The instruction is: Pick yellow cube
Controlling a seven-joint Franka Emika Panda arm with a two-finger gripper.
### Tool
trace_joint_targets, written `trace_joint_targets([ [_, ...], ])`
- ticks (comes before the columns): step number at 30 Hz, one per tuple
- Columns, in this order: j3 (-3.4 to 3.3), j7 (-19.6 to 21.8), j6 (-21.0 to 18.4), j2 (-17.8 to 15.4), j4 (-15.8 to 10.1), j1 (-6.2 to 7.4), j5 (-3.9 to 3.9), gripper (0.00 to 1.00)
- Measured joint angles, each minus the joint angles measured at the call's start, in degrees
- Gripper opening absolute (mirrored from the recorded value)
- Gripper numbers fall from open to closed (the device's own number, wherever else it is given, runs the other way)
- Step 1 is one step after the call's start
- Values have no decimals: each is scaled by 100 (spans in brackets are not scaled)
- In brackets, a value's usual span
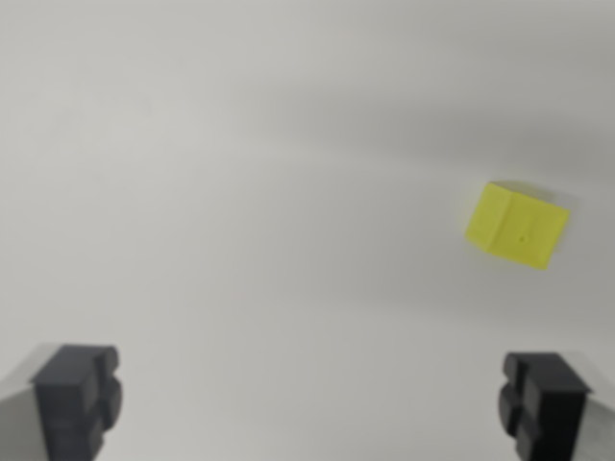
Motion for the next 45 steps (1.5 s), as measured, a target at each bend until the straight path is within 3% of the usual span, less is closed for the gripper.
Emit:
trace_joint_targets([
  [8,-2,15,34,5,-36,-27,1,100],
  [45,-4,-107,1213,540,-735,-674,54,100],
])
